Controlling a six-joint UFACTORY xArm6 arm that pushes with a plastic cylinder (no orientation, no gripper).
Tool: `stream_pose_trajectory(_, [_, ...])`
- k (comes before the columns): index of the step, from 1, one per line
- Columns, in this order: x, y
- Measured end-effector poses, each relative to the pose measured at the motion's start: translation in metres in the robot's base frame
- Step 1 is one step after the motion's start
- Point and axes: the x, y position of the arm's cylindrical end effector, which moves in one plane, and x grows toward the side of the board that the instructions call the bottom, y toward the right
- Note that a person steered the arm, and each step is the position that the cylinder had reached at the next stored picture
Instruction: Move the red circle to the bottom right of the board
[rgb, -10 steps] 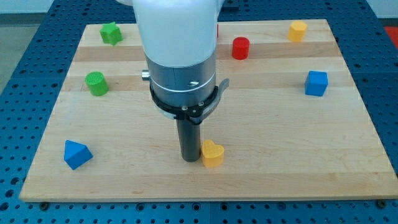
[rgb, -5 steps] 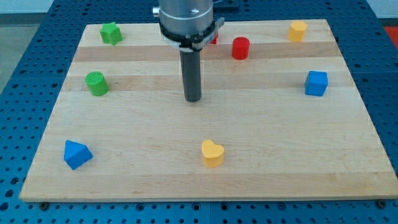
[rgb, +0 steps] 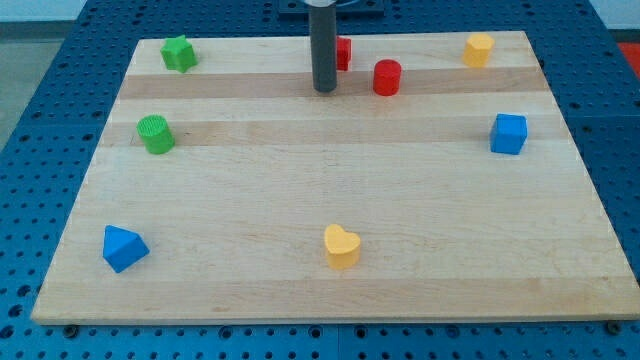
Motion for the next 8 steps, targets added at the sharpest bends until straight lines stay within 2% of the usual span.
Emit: stream_pose_trajectory(8, [-0.04,0.13])
